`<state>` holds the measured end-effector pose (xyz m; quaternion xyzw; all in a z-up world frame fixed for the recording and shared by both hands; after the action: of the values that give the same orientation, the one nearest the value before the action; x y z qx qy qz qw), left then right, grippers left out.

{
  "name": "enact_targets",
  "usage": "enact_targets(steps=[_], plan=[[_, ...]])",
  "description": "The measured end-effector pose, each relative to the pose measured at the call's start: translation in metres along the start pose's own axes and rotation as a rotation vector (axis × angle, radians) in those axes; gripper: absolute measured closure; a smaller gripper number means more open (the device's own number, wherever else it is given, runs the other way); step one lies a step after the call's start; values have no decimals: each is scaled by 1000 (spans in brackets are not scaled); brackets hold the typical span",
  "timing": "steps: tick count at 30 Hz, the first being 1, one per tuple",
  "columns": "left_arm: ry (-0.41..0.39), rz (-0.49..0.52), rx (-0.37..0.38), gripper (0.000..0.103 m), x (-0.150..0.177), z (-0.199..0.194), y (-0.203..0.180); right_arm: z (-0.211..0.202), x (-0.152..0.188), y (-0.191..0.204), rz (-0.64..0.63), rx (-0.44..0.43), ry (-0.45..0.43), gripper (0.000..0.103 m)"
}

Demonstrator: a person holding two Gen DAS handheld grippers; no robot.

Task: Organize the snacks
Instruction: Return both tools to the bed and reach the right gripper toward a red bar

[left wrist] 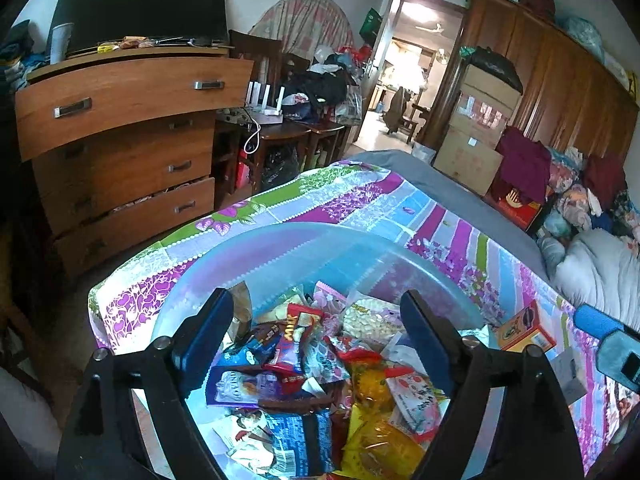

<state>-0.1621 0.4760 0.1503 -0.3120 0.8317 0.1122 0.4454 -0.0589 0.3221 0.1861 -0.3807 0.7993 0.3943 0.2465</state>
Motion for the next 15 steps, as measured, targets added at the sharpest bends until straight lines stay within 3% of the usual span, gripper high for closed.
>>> enact_targets(steps=[4, 8, 13, 15], plan=[[-47, -3, 12, 17, -5, -20, -8, -36, 18, -14, -8, 20, -59, 18], [-89, 41, 63, 17, -11, -43, -40, -80, 64, -56, 40, 98, -87, 18], [-115, 188, 172, 16, -6, -68, -119, -137, 154, -146, 180, 284, -52, 18], [-111, 262, 249, 16, 4, -78, -161, -159, 194, -187, 274, 359, -18, 18]])
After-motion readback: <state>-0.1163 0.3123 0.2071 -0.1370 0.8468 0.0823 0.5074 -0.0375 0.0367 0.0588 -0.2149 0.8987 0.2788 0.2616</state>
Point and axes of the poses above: each gripper's, at about its wrist camera, not at the fingertips, and z roughly the way its jaws point, y to its left, x to its underside, the point moved 9 cm from there along z, roughly the way its jaws point, and after that the axes turned 13 degrees about z, right-handed, at the moved point
